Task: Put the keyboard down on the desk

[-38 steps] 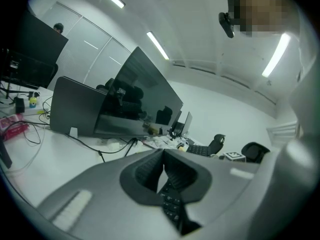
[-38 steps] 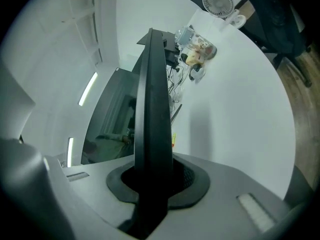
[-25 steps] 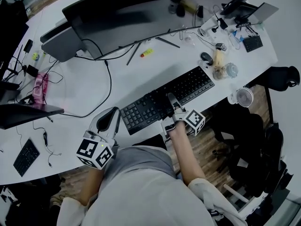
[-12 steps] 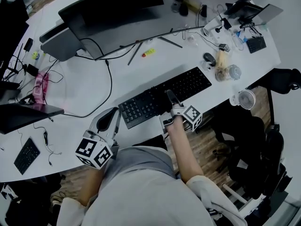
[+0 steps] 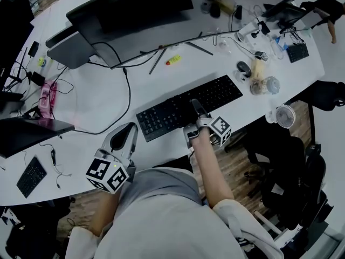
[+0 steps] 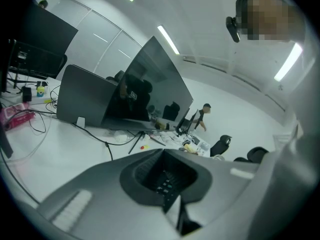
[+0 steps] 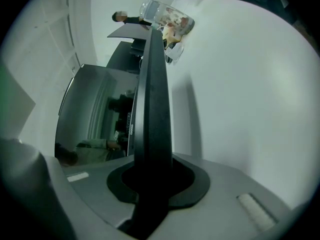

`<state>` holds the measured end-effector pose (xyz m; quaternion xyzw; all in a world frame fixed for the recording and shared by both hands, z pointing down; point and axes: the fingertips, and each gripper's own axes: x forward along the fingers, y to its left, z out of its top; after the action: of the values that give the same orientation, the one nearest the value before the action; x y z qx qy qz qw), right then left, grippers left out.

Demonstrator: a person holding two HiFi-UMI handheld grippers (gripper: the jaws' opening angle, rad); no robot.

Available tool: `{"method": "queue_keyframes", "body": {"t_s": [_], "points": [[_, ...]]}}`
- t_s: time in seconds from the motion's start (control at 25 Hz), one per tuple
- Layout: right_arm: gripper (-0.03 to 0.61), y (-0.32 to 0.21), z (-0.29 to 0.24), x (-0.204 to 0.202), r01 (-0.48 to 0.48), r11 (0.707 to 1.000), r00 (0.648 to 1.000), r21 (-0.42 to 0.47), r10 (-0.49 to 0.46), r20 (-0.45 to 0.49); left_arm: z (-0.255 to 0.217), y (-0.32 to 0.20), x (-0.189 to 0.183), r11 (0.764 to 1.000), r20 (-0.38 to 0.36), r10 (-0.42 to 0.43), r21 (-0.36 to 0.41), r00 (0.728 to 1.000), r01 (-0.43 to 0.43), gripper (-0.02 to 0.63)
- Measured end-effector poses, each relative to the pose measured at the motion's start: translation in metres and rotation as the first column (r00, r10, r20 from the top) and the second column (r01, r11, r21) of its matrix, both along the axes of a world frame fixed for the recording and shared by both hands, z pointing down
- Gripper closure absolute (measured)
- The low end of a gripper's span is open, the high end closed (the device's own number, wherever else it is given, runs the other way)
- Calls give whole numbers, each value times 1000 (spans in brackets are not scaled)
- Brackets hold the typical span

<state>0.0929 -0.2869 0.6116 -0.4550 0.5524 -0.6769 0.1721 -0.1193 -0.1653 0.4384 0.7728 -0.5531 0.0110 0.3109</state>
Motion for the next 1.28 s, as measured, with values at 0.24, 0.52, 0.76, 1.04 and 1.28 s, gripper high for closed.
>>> {"method": "queue_keyframes", "body": {"t_s": [0.24,0.52,0.76,1.04,1.28], "points": [[495,-8,9,-7,-1,1000,1000,-18,1,3,4,-3,-9,1000,-2,-16,-13,1000,15,614],[495,-15,21,-9,-10,999,1000,-48,10,2,8,-6,-12,999,-8,-27,-26,1000,27,614],[495,-21,28,-13,-11,998,1000,-59,11,0,11,-10,-15,999,-10,-28,-37,1000,27,614],[497,-27,35,-22,-2,997,1000,-75,2,-3,16,-13,-17,999,-18,-28,-47,999,27,614],[496,-29,42,-23,-27,995,1000,-92,27,-2,19,-14,-19,998,-23,-30,-54,999,29,614]]}}
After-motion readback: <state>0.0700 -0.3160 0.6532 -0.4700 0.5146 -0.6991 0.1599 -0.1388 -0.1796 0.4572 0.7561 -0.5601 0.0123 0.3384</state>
